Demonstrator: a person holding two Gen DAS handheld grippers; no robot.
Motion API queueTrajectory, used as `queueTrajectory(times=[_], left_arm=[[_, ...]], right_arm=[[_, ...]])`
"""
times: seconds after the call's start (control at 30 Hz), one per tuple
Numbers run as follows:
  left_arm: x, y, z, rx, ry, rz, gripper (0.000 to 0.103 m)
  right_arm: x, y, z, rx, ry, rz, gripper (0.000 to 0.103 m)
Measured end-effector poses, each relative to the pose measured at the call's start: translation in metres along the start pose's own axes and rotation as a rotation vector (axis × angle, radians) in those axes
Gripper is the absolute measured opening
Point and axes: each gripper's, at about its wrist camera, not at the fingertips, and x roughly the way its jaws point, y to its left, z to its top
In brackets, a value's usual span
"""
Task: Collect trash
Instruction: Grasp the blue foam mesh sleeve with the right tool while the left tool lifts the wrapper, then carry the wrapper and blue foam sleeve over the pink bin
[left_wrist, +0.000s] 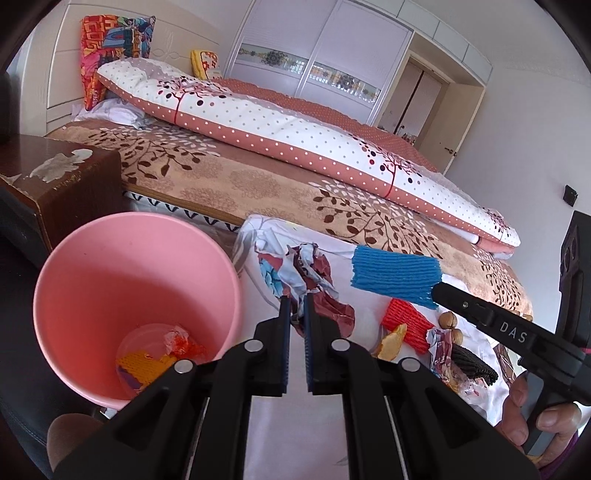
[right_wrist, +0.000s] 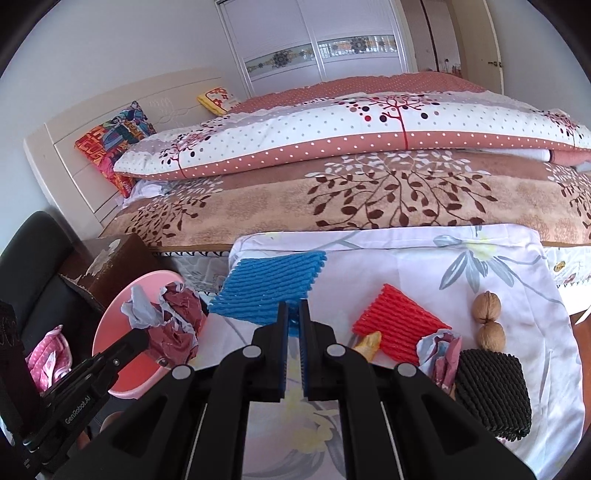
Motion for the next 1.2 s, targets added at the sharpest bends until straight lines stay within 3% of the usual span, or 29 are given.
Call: queueTrajectory(times=[0.33, 0.6, 1.2], left_arm=[[-0.031, 0.047, 0.005, -0.054, -0.045, 0.121, 0.006], [-0.030, 0.080, -0.001, -0.092, -0.014, 0.215, 0.006], [-0.014, 0.106, -0.014, -0.113, 0.064, 0.291, 0.006]], right_arm=[[0.018, 0.071, -0.008, -0.151, 0.041, 0.061, 0.005], [0.038, 0.115, -0.019, -0.266, 0.082, 0.080, 0.005], [0.071, 0.159, -0.042, -0.394, 0.156, 0.088, 0.005]])
